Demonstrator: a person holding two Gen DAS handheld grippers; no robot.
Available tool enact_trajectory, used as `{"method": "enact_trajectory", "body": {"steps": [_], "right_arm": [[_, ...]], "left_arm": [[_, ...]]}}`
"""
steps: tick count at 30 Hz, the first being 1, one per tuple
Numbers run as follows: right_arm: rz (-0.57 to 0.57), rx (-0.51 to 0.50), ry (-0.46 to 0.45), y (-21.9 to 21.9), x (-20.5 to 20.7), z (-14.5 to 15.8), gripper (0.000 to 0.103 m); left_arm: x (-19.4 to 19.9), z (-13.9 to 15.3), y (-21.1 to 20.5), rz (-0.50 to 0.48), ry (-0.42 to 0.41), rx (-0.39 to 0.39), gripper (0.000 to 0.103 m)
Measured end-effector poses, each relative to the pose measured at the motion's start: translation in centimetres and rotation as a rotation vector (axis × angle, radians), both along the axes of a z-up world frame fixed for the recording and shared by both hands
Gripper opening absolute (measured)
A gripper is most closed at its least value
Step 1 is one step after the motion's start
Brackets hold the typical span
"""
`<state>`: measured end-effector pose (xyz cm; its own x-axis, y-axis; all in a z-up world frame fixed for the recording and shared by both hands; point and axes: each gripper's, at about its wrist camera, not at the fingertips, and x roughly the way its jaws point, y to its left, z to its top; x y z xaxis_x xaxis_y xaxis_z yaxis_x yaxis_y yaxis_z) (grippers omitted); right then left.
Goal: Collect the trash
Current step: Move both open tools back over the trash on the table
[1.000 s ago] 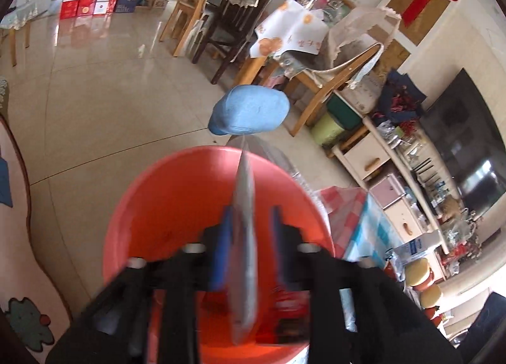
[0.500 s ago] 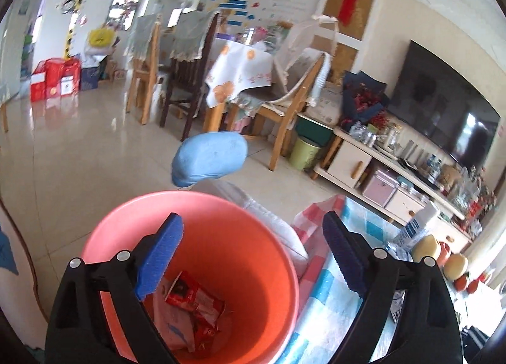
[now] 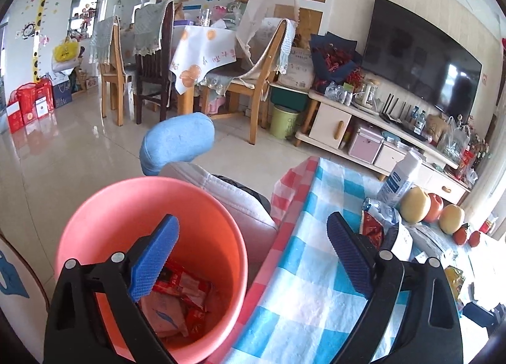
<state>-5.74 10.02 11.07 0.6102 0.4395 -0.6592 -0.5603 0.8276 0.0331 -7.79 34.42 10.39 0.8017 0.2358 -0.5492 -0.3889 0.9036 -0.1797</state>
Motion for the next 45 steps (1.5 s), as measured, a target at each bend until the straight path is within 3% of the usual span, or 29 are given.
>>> {"method": "enact_trajectory", "body": {"steps": [6, 12, 23, 28, 35, 40, 41, 45], "right_arm": [[-0.031, 0.011, -0.002, -2.2, -0.5, -0.3, 0.094], [-0.069, 0.029, -0.009, -4.5, -0.9, -0.7, 0.094], [-0.153, 0.021, -0.022, -10.1, -0.3, -1.5, 0.094], [-0.182, -0.032, -0.069, -12.4, 0.0, -1.2, 0.094], [-0.192, -0.055, -0.051, -14.7, 0.7, -1.5, 0.094], [-0.198, -0.052, -0.012, -15.9, 1.2, -2.0, 0.094], [-0.202, -0.047, -0.002, -16.2, 1.3, -2.1, 0.094], [-0.224, -0.031, 0.029, -17.4, 1.7, -2.2, 0.094]], "left_arm": [[0.9, -0.6, -2.8, -0.038, 0.018, 0.079, 0.094], [1.6, -1.0, -4.6, -0.072, 0.038, 0.109, 0.094], [4.1, -2.2, -7.5, -0.180, 0.065, -0.003, 0.094], [8.4, -2.3, -9.6, -0.195, 0.076, -0.061, 0.094], [18.7, -3.0, -11.9, -0.166, 0.152, -0.144, 0.093], [24.8, -5.4, -13.3, -0.109, 0.266, -0.172, 0.082], [25.8, -6.2, -13.5, -0.081, 0.296, -0.168, 0.076], [28.0, -8.2, -13.3, -0.028, 0.372, -0.174, 0.067]]}}
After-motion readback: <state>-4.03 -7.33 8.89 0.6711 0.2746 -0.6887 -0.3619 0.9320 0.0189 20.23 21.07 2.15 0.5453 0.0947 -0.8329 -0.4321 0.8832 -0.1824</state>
